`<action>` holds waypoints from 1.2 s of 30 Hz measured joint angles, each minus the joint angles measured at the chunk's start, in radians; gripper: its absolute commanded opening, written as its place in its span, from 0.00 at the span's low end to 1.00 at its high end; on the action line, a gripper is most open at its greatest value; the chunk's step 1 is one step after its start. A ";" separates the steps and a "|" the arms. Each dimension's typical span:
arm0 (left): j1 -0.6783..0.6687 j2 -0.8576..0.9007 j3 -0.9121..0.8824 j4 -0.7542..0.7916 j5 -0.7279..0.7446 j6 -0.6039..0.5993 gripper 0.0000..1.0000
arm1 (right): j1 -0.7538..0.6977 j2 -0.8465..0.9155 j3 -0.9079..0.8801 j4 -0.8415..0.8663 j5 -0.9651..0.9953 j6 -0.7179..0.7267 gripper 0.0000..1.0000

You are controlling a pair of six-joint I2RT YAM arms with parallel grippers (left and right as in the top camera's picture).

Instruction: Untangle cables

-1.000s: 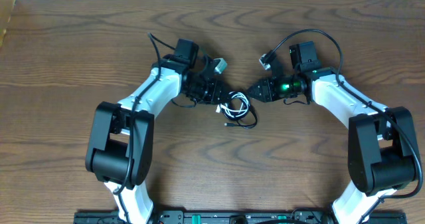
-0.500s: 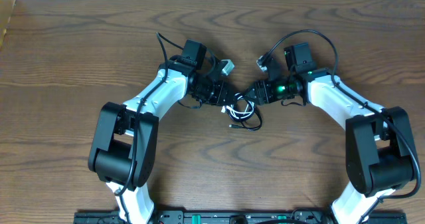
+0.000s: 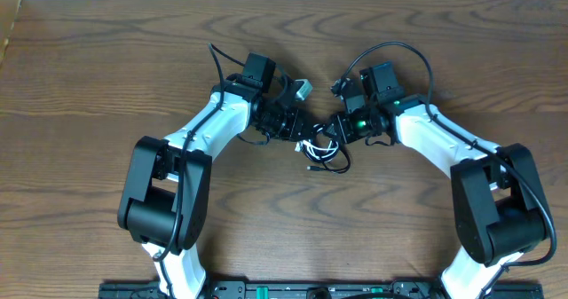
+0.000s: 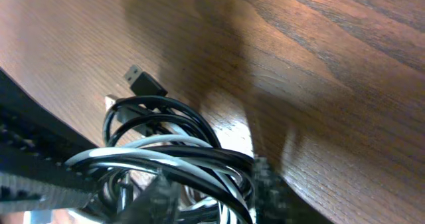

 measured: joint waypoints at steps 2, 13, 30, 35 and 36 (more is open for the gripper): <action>0.000 0.000 0.000 0.000 -0.003 0.000 0.08 | 0.001 0.000 0.000 0.001 0.012 -0.002 0.13; 0.001 0.000 0.000 0.003 -0.018 -0.003 0.08 | 0.001 0.000 -0.001 -0.001 0.023 0.005 0.01; 0.001 0.000 0.000 0.002 -0.053 -0.002 0.08 | 0.001 0.002 -0.001 -0.001 -0.012 0.035 0.01; 0.000 0.000 0.000 0.002 -0.079 -0.002 0.08 | 0.000 0.002 -0.001 -0.002 -0.030 0.047 0.43; 0.000 0.000 0.000 0.002 -0.080 -0.002 0.08 | 0.000 0.002 -0.001 -0.002 -0.035 0.046 0.48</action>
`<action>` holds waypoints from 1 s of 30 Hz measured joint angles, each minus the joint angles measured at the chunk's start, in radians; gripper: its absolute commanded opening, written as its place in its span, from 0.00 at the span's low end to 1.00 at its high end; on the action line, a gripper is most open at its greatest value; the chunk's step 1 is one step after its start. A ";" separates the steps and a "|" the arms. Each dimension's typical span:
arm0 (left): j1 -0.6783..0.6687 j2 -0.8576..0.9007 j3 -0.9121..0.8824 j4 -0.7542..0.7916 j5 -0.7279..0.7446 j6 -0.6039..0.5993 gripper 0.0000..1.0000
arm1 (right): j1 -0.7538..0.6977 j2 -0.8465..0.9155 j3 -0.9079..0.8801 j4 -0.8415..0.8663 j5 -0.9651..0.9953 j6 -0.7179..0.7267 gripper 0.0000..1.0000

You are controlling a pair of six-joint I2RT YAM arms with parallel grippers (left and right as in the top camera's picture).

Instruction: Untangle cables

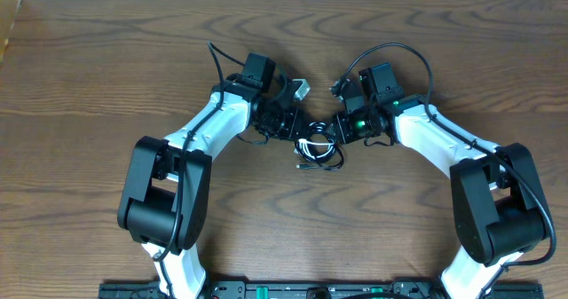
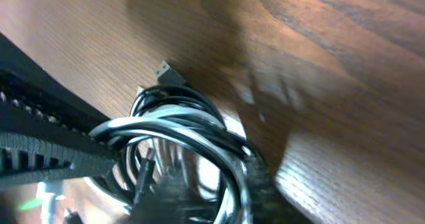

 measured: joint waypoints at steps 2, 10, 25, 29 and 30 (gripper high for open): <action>-0.001 0.000 0.000 0.000 -0.007 0.000 0.08 | -0.003 0.000 0.000 -0.002 -0.008 0.000 0.54; -0.001 0.000 0.000 0.000 -0.021 0.000 0.08 | -0.055 0.000 0.000 -0.003 -0.121 -0.024 0.61; -0.001 0.000 0.000 -0.001 -0.131 -0.107 0.08 | -0.130 0.000 0.000 -0.024 -0.382 -0.126 0.43; -0.001 0.000 0.000 -0.001 -0.215 -0.203 0.08 | -0.119 0.000 0.000 -0.014 -0.394 -0.101 0.40; -0.001 0.000 0.000 0.000 -0.233 -0.230 0.08 | -0.113 0.000 0.000 -0.008 -0.394 -0.090 0.40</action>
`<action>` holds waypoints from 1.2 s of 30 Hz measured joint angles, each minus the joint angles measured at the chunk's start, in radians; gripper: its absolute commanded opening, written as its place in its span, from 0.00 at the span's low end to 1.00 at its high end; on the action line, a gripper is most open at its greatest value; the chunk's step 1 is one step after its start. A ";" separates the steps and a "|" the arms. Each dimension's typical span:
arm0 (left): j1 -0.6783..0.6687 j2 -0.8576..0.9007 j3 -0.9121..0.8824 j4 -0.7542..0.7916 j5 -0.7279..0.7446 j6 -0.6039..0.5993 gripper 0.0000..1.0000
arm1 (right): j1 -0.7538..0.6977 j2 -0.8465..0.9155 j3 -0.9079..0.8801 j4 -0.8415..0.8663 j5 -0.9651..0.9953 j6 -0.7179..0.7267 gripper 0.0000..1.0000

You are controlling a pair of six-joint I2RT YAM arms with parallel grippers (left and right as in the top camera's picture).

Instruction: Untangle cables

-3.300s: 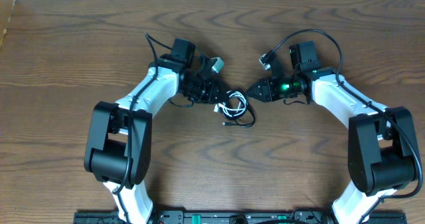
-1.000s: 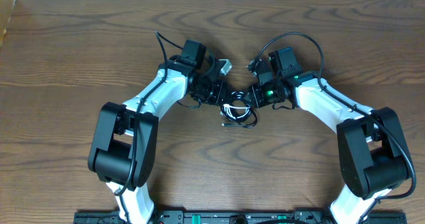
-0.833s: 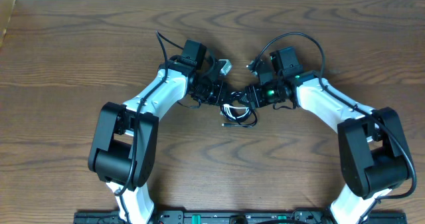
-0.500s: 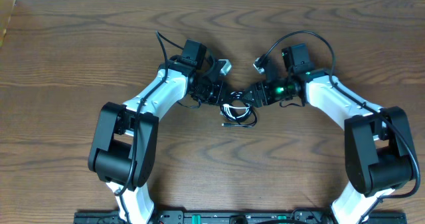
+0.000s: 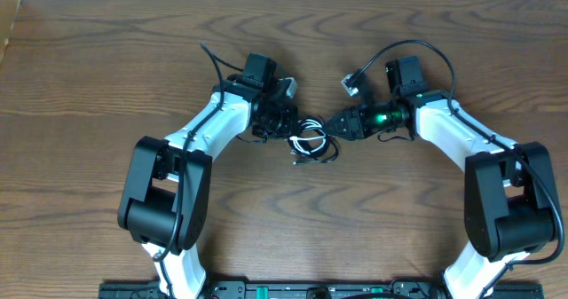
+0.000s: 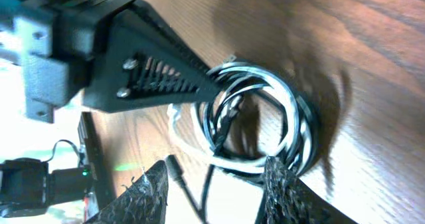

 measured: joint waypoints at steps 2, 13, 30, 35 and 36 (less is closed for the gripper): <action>0.000 0.000 0.000 0.002 -0.028 -0.049 0.08 | 0.016 0.000 0.000 0.017 -0.002 0.026 0.38; 0.000 0.000 0.000 0.005 -0.076 -0.167 0.08 | 0.114 0.000 0.000 0.066 0.002 0.200 0.33; -0.027 0.000 0.000 0.019 -0.085 -0.187 0.08 | 0.143 0.000 0.000 0.016 0.286 0.468 0.52; -0.064 0.000 0.000 0.031 -0.091 -0.187 0.08 | 0.143 0.000 0.000 0.017 0.299 0.514 0.49; -0.069 0.000 0.000 0.034 -0.092 -0.187 0.08 | 0.143 0.000 0.000 0.017 0.302 0.519 0.43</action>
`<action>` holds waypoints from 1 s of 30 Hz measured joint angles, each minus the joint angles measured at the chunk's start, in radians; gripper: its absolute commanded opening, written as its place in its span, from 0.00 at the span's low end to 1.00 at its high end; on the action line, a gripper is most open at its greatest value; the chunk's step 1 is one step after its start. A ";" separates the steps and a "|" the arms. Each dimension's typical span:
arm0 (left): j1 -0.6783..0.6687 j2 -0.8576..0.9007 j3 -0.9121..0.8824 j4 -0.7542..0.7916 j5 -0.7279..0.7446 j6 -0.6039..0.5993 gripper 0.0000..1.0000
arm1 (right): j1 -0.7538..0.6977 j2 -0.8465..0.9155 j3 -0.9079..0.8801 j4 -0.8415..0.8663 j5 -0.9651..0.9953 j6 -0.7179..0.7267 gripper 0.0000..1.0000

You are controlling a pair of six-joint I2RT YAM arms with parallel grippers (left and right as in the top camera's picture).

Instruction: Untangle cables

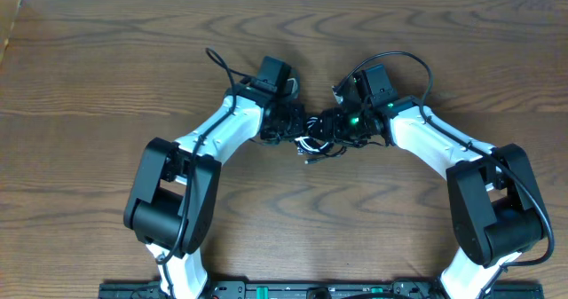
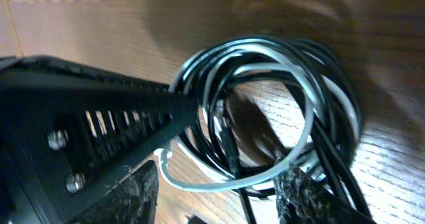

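A tangled bundle of black and white cables (image 1: 312, 144) lies coiled on the wooden table between my two arms. In the right wrist view the coil (image 2: 265, 111) fills the middle, one white loop lying over several black ones. My left gripper (image 1: 295, 124) reaches in from the left. Its slotted black finger (image 2: 99, 117) meets the coil's left rim, shut on the strands there. My right gripper (image 1: 328, 126) hovers just right of the bundle. It (image 2: 219, 187) stands open, its fingertips either side of the coil's near edge, touching nothing I can make out.
The brown wooden table (image 1: 106, 175) stretches to all sides. Each arm's own black lead arcs behind its wrist, one (image 1: 217, 59) at the left and one (image 1: 417, 64) at the right. A white strip runs along the far edge.
My right gripper has come back left from about a hand's width away and now sits open right at the coil. The left gripper has shifted slightly right, still holding the bundle.
At first both grippers met at the bundle, cables lying across the right fingers. A second later the picture was much the same, the coil a little further left. Then the right gripper stood open and withdrawn to the right. Now it is close over the coil again.
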 measured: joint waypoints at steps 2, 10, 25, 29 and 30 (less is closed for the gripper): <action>-0.005 0.000 0.000 0.003 -0.002 0.000 0.07 | 0.000 0.000 0.000 0.000 0.002 0.008 0.26; -0.005 0.000 0.000 0.005 -0.005 -0.002 0.08 | 0.000 0.000 0.000 -0.009 0.055 0.026 0.01; -0.004 0.000 0.000 -0.011 -0.009 0.006 0.08 | 0.000 0.000 0.000 -0.001 -0.048 0.030 0.72; -0.003 0.000 0.000 -0.011 -0.009 0.006 0.08 | 0.000 0.000 0.000 -0.005 -0.080 0.064 0.49; -0.003 0.000 0.000 -0.011 -0.009 0.006 0.08 | 0.000 0.000 0.000 -0.008 -0.082 0.073 0.45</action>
